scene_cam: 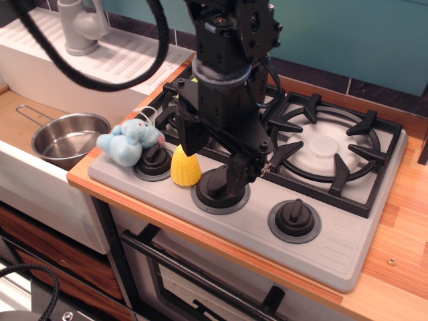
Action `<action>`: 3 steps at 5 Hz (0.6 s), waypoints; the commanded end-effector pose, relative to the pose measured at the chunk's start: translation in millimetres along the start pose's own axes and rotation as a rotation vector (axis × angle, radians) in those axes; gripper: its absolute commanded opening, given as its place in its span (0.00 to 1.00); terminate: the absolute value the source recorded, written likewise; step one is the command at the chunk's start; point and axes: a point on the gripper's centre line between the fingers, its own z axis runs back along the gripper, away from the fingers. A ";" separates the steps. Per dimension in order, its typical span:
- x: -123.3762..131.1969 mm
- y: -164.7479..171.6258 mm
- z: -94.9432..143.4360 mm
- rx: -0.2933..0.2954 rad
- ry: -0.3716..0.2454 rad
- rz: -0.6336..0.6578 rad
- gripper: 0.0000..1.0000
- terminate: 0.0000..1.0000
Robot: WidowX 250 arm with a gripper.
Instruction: End effector reaching corn
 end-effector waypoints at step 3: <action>5.4 6.2 7.2 0.014 0.003 0.015 1.00 0.00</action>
